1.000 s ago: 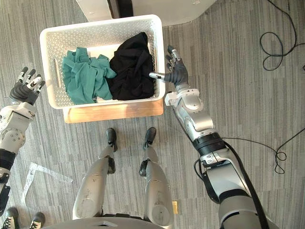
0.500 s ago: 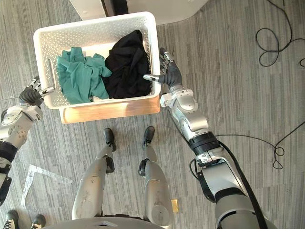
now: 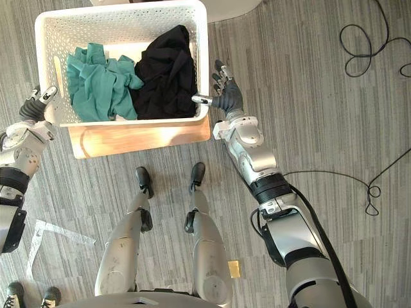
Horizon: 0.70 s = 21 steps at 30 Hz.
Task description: Pick up the laundry basket with both hands and put the clothes into the washing machine.
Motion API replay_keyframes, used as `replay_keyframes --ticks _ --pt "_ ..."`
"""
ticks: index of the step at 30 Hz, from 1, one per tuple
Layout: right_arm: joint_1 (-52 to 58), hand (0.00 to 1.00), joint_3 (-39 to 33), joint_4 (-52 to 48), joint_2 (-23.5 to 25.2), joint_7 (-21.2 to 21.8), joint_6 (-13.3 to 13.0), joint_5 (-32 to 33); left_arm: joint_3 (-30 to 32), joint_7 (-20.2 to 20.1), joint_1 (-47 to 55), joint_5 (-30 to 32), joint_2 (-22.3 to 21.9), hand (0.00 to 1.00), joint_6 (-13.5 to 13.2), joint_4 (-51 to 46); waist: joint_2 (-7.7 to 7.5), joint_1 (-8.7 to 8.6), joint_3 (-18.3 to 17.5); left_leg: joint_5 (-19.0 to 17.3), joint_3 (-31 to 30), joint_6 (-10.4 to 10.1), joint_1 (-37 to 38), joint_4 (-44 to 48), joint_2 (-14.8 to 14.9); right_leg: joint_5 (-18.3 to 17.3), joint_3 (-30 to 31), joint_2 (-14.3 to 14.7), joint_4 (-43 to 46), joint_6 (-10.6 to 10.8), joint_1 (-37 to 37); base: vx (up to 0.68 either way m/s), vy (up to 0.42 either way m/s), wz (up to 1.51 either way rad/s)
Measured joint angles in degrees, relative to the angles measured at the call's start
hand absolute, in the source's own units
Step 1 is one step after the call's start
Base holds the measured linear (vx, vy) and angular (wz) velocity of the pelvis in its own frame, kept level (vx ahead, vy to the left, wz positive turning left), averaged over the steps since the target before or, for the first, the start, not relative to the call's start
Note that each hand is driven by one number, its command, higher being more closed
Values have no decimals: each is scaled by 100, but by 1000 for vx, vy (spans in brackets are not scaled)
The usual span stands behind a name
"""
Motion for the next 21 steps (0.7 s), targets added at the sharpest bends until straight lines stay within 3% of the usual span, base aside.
replay_keyframes --ticks 9,15,21 --pt "36 0 -154 -468 -306 -35 -55 460 37 21 20 -4 0 0 3 -71 -65 -24 -13 36 59 12 77 -64 -4 34 36 5 -7 39 16 -1 20 -3" --pt "-834 0 -144 -458 -679 -188 -66 868 217 21 94 -8 -2 0 15 -108 -75 -80 -12 38 110 12 97 -61 11 63 70 16 -15 54 15 -3 21 -4" --pt "-1702 0 531 -144 -887 -229 20 902 187 10 109 -72 -7 0 77 -114 -87 -80 -14 53 109 15 169 -65 40 68 68 42 -28 50 90 0 0 0"
